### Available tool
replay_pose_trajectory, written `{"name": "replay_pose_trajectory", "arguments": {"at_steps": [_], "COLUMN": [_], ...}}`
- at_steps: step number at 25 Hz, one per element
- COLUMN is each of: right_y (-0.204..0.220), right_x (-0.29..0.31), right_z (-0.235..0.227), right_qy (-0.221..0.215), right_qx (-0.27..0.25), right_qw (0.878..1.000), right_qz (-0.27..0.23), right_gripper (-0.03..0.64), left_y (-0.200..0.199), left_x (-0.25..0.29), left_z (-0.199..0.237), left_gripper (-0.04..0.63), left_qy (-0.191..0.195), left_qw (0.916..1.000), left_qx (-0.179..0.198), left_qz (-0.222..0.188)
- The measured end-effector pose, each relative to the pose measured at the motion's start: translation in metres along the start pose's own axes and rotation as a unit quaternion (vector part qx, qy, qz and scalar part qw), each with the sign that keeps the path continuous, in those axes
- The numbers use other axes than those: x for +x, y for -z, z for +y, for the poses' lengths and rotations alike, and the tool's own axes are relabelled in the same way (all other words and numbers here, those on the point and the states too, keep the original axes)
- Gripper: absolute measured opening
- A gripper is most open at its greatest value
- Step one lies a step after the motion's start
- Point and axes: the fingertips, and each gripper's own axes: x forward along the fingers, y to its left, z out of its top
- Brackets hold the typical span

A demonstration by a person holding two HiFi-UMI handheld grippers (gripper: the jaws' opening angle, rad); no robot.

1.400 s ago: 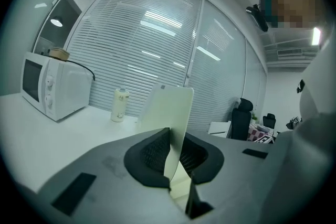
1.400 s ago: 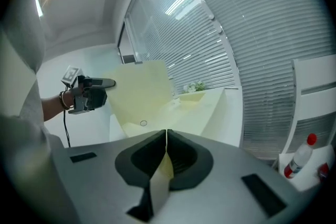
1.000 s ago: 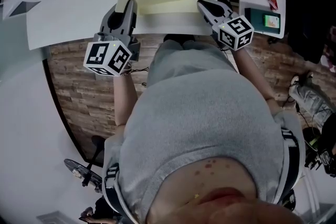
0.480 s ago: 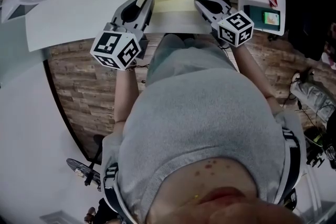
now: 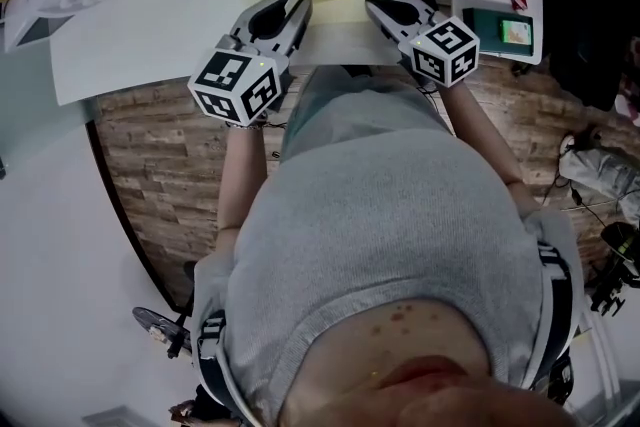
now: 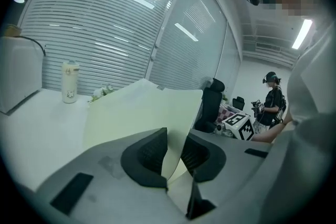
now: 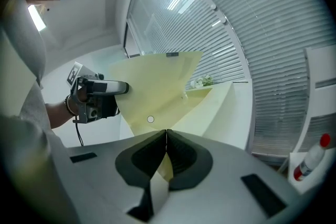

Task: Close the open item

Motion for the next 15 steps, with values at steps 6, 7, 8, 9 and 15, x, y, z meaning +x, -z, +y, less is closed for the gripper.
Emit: {"name": "replay_pose_trajectory", "arguments": {"at_steps": [6, 7, 8, 9, 15], "right_y": [-0.001, -0.002, -0.002, -0.002, -0.001], "right_x": [0.0, 0.0, 0.0, 0.0, 0.001], "right_z": [0.0, 0.0, -0.001, -0.001, -0.001], "right_qy": [0.0, 0.002, 0.003, 0.006, 0.013], "right_qx": [0.0, 0.001, 0.001, 0.001, -0.011], "right_qw": [1.0, 1.0, 1.0, 1.0, 1.0], "right_qz": [-0.003, -0.005, -0.006, -0.007, -0.007], "right_gripper": [0.063, 0.064, 0.064, 0.064, 0.064], "left_y": [0.01, 0.011, 0.013, 0.014, 0.023], "left_x": [0.012, 0.014, 0.016, 0.019, 0.031], "left_z": [-0.005, -0.006, -0.007, -0.007, -0.011], "left_gripper": [0.055, 0.057, 0.057, 0.058, 0.061], "left_qy": [0.019, 0.021, 0.023, 0.026, 0.034], "left_qw": [0.9996, 0.9994, 0.9992, 0.999, 0.9974], "left_qx": [0.007, 0.01, 0.013, 0.014, 0.011], "left_qz": [0.021, 0.025, 0.03, 0.034, 0.063]}}
